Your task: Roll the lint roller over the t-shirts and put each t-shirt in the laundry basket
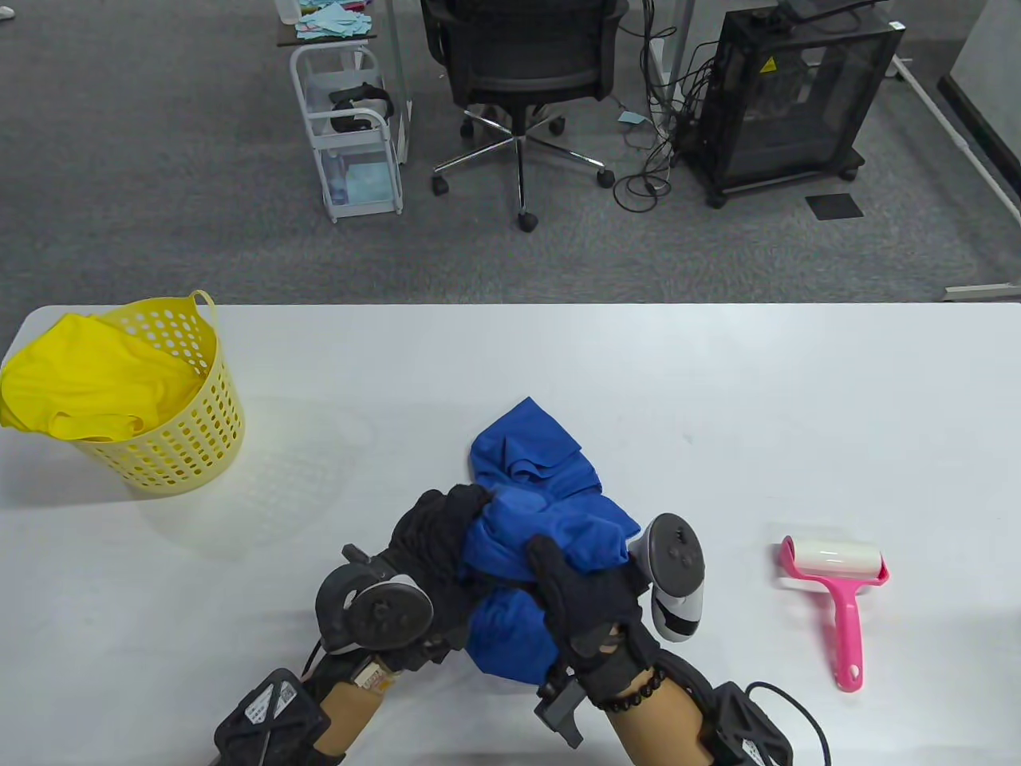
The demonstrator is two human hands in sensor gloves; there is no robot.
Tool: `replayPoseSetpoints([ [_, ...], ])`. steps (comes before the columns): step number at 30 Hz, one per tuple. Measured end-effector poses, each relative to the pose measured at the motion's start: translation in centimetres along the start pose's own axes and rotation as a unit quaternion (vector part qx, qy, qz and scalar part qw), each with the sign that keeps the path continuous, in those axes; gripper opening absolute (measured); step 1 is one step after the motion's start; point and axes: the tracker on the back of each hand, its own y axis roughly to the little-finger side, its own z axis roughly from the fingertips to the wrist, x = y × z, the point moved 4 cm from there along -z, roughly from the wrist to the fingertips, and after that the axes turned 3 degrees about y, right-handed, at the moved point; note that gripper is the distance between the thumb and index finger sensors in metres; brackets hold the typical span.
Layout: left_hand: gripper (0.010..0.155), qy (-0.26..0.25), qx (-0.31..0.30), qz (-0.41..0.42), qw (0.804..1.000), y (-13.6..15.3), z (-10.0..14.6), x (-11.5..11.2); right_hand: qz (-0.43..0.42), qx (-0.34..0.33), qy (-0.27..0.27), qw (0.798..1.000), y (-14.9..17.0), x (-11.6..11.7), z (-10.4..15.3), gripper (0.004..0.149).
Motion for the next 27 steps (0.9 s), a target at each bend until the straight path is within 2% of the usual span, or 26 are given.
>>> replayPoseSetpoints([
  [1,0.067,0.002,0.024,-0.01,1.0,1.1,-0.4,0.0,-0.021,-0.006,0.011,1.0,-0.7,-0.3,0.4,0.058],
  [3,0.056,-0.001,0.066,-0.019,0.998,3.1,-1.1,0.2,-0.009,-0.031,0.051,0.998,-1.8,-1.6,0.9,0.058],
  [5,0.054,0.023,0.114,-0.049,0.992,4.6,-2.0,0.3,0.022,-0.057,0.09,0.994,-2.4,-2.9,1.2,0.058],
  [6,0.053,0.055,0.149,-0.104,0.982,5.4,-2.6,0.1,0.007,-0.07,0.098,0.993,-2.8,-3.3,1.4,0.058],
  [8,0.051,0.082,0.156,-0.157,0.972,5.7,-2.8,-0.1,0.0,-0.079,0.099,0.992,-3.6,-3.4,1.8,0.058],
  [9,0.05,0.061,0.147,-0.154,0.975,5.5,-2.8,-0.2,0.004,-0.095,0.101,0.99,-4.0,-3.5,2.0,0.058],
  [12,0.047,0.087,0.157,-0.182,0.967,6.4,-2.6,-0.5,-0.003,-0.127,0.122,0.984,-6.0,-4.5,3.0,0.058],
  [14,0.046,0.09,0.18,-0.172,0.964,7.5,-2.6,0.1,-0.026,-0.14,0.148,0.979,-6.4,-5.9,3.5,0.058],
  [15,0.044,0.107,0.203,-0.175,0.957,8.6,-2.5,0.8,-0.047,-0.138,0.164,0.976,-6.5,-6.9,3.7,0.058],
  [19,0.045,0.096,0.245,-0.161,0.951,11.4,-1.8,4.2,-0.062,-0.161,0.241,0.955,-6.9,-10.8,4.9,0.058],
  [22,0.047,0.055,0.253,-0.127,0.958,12.8,-1.0,7.0,-0.059,-0.162,0.295,0.94,-6.7,-13.4,5.7,0.057],
  [24,0.059,0.037,0.235,-0.124,0.963,13.5,-0.5,8.1,-0.077,-0.154,0.337,0.926,-5.9,-15.5,6.3,0.057],
  [26,0.047,0.018,0.189,-0.108,0.976,14.1,0.0,8.6,-0.047,-0.143,0.36,0.921,-5.1,-17.2,6.4,0.057],
  [27,0.046,0.034,0.184,-0.075,0.979,14.7,0.2,8.2,-0.019,-0.109,0.365,0.925,-4.3,-17.9,6.1,0.056],
])
